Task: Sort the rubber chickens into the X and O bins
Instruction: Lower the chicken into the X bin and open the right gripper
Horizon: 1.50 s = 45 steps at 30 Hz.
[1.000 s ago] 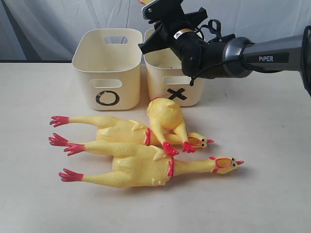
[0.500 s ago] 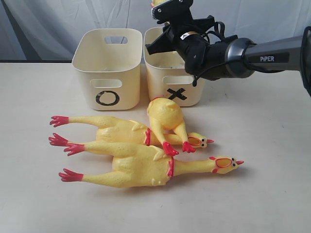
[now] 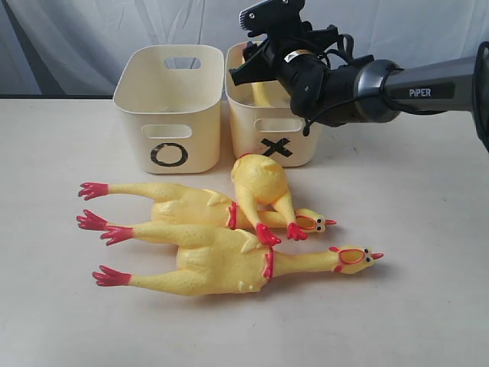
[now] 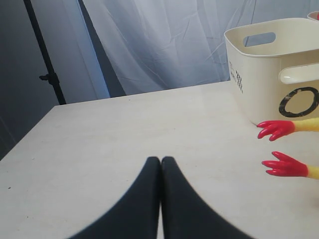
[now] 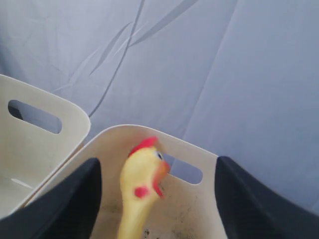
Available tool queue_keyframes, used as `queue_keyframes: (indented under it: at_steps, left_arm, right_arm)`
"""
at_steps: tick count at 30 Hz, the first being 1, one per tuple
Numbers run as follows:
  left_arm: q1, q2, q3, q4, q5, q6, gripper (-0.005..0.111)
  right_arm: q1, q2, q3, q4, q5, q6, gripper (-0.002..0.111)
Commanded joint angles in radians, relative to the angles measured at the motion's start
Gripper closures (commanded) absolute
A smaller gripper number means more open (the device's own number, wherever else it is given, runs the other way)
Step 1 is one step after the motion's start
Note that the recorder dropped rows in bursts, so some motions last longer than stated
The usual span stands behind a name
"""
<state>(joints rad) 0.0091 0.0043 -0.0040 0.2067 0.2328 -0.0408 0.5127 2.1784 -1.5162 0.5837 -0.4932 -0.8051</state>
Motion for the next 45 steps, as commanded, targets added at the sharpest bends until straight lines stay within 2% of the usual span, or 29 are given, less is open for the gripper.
queue_keyframes:
  at_steps: [1,8,13,20,28,33,35,42,45]
  left_arm:
    - [-0.002,-0.004,0.004,-0.003,-0.002,-0.002,0.107]
    - [-0.002,-0.004,0.004,-0.003,-0.002,-0.002,0.107]
    - [-0.002,-0.004,0.004,-0.003,-0.002,-0.002,0.107]
    - [-0.002,-0.004,0.004,-0.003,-0.002,-0.002,0.107]
    - [-0.002,-0.004,0.004,-0.003,-0.002,-0.002,0.107]
    - [-0.002,-0.004,0.004,-0.003,-0.002,-0.002,0.107]
    - [-0.002,-0.004,0.004,-0.003,-0.002,-0.002,0.107]
    - [-0.002,-0.004,0.004,-0.003,-0.002,-0.002,0.107]
    - [-0.002,-0.004,0.004,-0.003,-0.002,-0.002,0.107]
  right_arm:
    - [-0.002,-0.021,-0.007,0.006,-0.009,-0.005,0.046]
    - [0.007,-0.078,-0.007,0.006,0.048,-0.005,0.047]
    - [0.016,-0.148,-0.007,0.003,0.205,-0.005,0.051]
    - [0.018,-0.262,-0.007,0.003,0.392,-0.007,0.051]
    - [0.018,-0.362,-0.007,0.003,0.748,-0.007,0.057]
    - [0.018,-0.389,-0.007,-0.004,0.921,-0.002,0.057]
    - [0.018,-0.394,-0.007,-0.062,0.985,0.058,0.057]
    - [0.018,-0.395,-0.007,-0.444,1.279,0.387,0.057]
    - [0.016,-0.395,-0.005,-0.489,1.379,0.456,0.057]
